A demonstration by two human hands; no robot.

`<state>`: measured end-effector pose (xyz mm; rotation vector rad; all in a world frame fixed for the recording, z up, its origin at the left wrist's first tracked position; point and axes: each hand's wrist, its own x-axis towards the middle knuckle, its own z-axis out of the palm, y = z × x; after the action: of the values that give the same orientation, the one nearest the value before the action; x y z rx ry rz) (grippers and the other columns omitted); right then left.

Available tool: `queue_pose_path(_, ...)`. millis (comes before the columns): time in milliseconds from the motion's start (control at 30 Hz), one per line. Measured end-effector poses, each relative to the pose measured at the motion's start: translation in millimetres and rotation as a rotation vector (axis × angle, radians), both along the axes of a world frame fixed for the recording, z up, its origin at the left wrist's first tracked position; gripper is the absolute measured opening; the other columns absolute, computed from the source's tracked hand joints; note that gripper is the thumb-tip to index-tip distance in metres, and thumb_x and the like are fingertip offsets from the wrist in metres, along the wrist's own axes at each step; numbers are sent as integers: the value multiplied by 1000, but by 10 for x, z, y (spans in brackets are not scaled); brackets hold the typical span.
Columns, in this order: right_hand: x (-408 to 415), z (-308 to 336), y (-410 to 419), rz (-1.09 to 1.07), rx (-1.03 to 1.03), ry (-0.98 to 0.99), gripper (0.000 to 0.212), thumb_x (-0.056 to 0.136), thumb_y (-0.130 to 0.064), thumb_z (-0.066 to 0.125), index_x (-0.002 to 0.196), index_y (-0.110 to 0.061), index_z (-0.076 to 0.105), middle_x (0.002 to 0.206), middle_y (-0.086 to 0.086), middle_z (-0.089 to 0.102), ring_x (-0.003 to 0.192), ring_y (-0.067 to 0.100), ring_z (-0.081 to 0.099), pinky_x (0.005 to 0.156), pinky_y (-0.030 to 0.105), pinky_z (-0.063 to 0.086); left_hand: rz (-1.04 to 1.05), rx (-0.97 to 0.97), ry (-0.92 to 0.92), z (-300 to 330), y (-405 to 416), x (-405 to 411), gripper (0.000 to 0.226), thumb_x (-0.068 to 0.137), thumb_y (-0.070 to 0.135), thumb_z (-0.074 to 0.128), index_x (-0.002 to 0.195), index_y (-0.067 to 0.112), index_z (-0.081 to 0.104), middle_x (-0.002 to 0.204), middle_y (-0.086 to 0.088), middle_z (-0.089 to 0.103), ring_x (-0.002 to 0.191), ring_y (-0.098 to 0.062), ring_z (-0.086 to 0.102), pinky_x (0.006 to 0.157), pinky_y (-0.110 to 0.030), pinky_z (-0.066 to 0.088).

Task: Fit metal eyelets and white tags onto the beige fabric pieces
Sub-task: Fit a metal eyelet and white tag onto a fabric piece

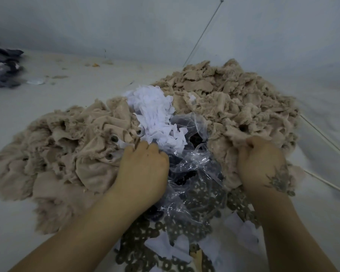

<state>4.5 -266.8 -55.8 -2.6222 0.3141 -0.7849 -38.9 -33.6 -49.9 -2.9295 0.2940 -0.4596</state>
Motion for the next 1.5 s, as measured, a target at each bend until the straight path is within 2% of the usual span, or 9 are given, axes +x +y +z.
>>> queue_pose_path(167,-97,176,269,229,200,-419,9,95,-25,60,88,-22,57,66,-13,50,52,-1,47,46,13,32,-210,-318,-98,-43,-235,10,13,85,23,67,90,13,60,84,-4,56,82,-25,56,66,-35,40)
queue_pose_path(333,-162,155,575,636,729,-244,20,91,-16,70,83,-35,71,67,-8,71,59,10,68,56,27,57,-318,-1092,267,27,-477,121,28,81,30,74,106,27,62,94,12,67,86,1,62,71,-22,52)
queue_pose_path(533,-134,-12,521,691,809,-228,15,97,-17,61,102,-23,73,94,-7,75,83,7,71,69,18,55,-159,-1864,367,-71,-500,216,13,91,10,67,101,17,73,92,1,77,88,-17,74,74,-32,61)
queue_pose_path(667,-73,-48,402,473,472,-185,40,85,-32,76,123,-36,63,115,-13,58,98,-3,58,75,13,49,-84,-2137,406,-39,-419,282,19,96,1,55,100,12,71,94,-7,77,90,-23,74,71,-33,60)
queue_pose_path(800,-30,-48,364,663,830,157,53,83,-30,76,134,-26,59,113,-13,70,104,-3,66,91,21,55,-131,-2282,485,96,-338,312,20,98,4,51,110,4,68,102,-16,75,95,-31,73,75,-42,61)
queue_pose_path(900,-72,-13,444,739,1022,246,13,91,-24,68,101,-24,77,94,4,77,89,18,74,77,31,60,-87,-2342,525,176,-302,330,22,98,5,53,116,0,65,104,-20,73,95,-34,72,76,-45,61)
queue_pose_path(967,-82,-18,445,706,1038,215,21,98,-19,60,88,-21,78,87,12,77,85,37,72,76,46,61,-31,-2366,541,179,-258,331,20,96,3,55,111,-4,66,98,-22,74,88,-34,73,68,-42,62)
queue_pose_path(1233,-63,-146,422,567,1575,335,28,101,-12,48,114,6,65,114,30,68,101,43,69,90,62,53,-49,-2369,615,50,-192,321,38,85,23,67,114,-1,66,108,-18,73,99,-32,72,74,-43,61)
queue_pose_path(1500,-158,-165,569,481,621,-188,26,84,-17,76,105,-27,65,97,-8,69,88,1,66,76,23,59,-88,-2140,231,113,-261,253,23,87,-8,63,106,4,66,94,-15,75,86,-31,74,73,-47,61)
